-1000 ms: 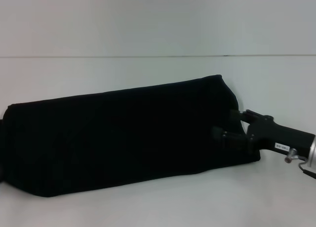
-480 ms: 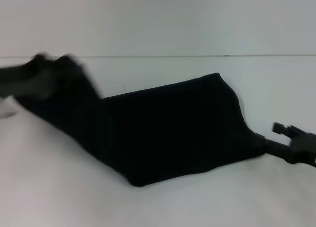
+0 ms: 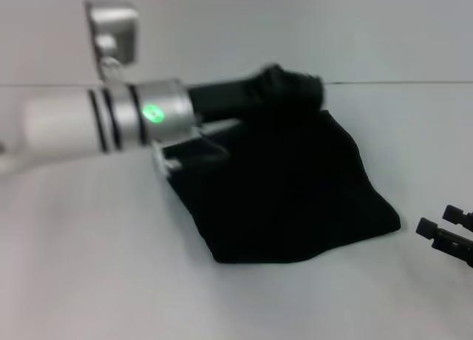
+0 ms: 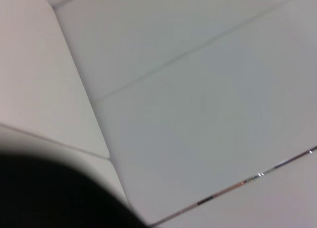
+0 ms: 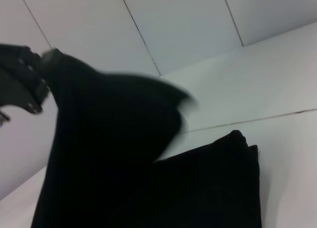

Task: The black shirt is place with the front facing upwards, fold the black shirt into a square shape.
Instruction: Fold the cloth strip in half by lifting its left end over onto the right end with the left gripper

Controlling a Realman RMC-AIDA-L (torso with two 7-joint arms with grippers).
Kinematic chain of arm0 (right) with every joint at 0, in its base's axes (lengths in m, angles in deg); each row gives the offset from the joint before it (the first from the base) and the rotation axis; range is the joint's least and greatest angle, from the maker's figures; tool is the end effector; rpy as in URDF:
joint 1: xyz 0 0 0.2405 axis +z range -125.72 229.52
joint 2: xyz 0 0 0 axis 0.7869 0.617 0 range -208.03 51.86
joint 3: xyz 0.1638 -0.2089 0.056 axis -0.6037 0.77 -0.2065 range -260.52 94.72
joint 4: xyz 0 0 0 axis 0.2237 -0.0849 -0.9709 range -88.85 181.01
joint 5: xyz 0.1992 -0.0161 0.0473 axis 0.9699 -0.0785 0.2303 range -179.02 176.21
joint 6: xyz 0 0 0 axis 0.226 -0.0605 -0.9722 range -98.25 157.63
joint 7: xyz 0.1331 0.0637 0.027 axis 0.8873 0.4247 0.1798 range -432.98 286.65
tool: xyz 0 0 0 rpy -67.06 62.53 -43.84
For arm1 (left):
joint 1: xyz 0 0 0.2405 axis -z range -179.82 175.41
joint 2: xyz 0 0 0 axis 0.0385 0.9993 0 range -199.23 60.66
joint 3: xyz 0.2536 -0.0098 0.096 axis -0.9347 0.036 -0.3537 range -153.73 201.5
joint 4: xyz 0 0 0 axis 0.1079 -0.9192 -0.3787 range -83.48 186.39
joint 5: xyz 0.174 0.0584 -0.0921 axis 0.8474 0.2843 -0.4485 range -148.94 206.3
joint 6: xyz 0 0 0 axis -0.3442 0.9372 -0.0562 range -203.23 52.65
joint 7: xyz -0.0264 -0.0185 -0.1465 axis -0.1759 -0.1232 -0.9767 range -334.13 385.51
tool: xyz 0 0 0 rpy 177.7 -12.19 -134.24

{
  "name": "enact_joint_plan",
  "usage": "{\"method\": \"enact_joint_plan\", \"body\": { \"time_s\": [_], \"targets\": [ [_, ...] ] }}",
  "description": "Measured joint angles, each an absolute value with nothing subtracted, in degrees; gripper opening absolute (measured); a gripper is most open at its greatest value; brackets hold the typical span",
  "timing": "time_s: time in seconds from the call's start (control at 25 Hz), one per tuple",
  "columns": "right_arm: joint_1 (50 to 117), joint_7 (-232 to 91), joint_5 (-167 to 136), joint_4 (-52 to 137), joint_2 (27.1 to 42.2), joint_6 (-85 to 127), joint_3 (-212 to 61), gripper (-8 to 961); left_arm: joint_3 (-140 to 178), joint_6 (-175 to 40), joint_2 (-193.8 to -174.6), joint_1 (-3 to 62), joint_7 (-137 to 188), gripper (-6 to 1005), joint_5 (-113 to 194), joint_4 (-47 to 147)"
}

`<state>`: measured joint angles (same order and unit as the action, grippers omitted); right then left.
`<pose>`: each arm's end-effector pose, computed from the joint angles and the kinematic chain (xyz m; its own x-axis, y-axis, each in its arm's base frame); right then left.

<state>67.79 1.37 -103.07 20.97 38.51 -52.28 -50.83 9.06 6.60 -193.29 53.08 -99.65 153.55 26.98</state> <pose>0.3686 0.2712 0.0048 0.4925 -0.4698 -0.7327 -0.8200 -0.5326 -0.2097 -0.1369 0.4118 -0.0588 0.1573 0.8504 0.5020 0.7957 -0.4102 0.4456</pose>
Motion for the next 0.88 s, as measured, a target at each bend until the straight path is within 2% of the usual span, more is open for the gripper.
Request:
{"method": "enact_joint_plan", "body": {
  "time_s": [0.28, 0.48, 0.64, 0.88],
  "targets": [
    [68.01, 2.91, -104.50, 20.86, 38.63, -52.46, -50.42, 946, 6.52, -4.83, -193.97, 53.67, -85.28, 27, 150.11, 46.48],
    [70.34, 3.17, -105.50, 20.90, 40.14, -50.49, -50.23, 947, 6.86, -6.35, -193.88, 53.20, -82.57, 26, 149.94, 48.86],
    [74.20, 2.97, -105.55, 21.29, 41.30, -45.98, -48.69, 947, 7.09, -4.68, -193.73, 53.28, -82.94, 26, 149.71, 47.34],
    [82.72, 2.93, -105.39, 25.84, 41.98, -37.18, -45.25, 947, 7.10, -4.04, -193.84, 53.46, -82.96, 26, 149.33, 47.28]
  ]
}}
